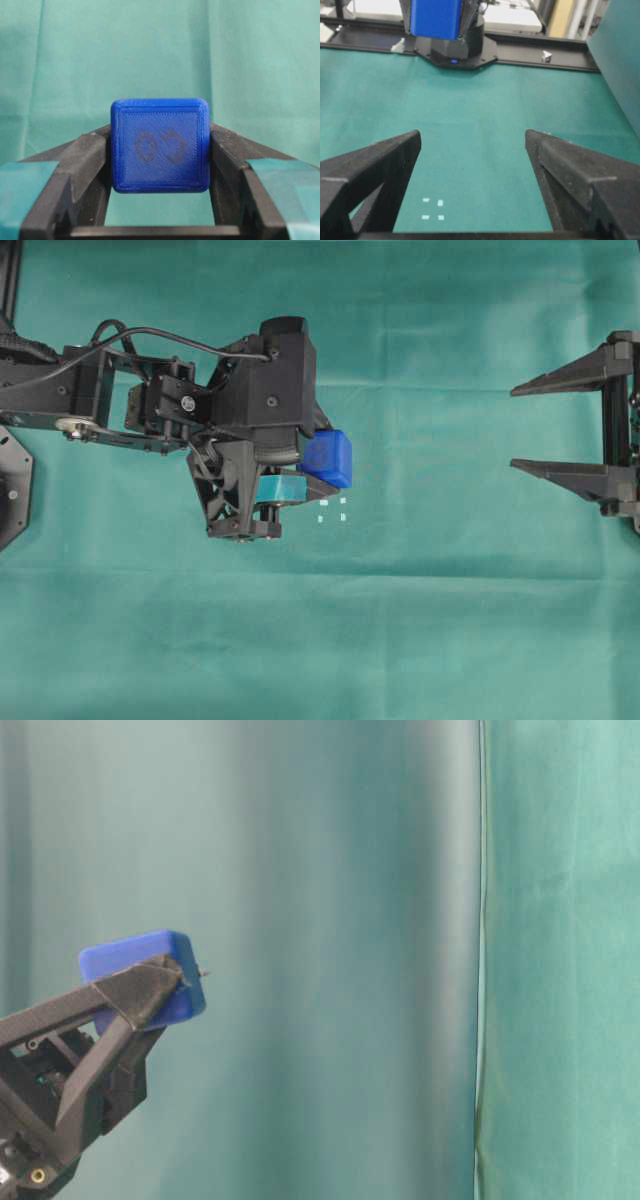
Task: Handover the blue block to the right arm after grasping it with the left arm, then place it in the designated position.
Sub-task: 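Lift the cube with the left gripper and raise it upright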
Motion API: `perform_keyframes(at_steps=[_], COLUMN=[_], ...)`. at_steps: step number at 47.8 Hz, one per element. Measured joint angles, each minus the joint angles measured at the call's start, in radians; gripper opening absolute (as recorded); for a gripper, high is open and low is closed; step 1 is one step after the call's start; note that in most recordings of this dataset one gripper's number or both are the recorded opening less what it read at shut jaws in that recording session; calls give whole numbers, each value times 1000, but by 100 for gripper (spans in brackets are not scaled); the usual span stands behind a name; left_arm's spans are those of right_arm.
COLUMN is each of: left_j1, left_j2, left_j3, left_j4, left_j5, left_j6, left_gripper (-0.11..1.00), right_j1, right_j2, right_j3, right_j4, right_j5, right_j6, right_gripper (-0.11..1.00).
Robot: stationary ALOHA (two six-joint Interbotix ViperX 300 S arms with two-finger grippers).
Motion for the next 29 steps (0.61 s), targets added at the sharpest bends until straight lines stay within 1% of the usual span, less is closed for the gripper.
perform_keyframes(at_steps=[29], left_j1=[0], left_j2=[0], left_j3=[0], left_j4=[0], left_j5=[0], left_j6=[0], left_gripper=[46], right_j1=[0], right_j2=[0], right_j3=[0], right_j4=[0], right_j5=[6], right_j6=[0], right_gripper=[94])
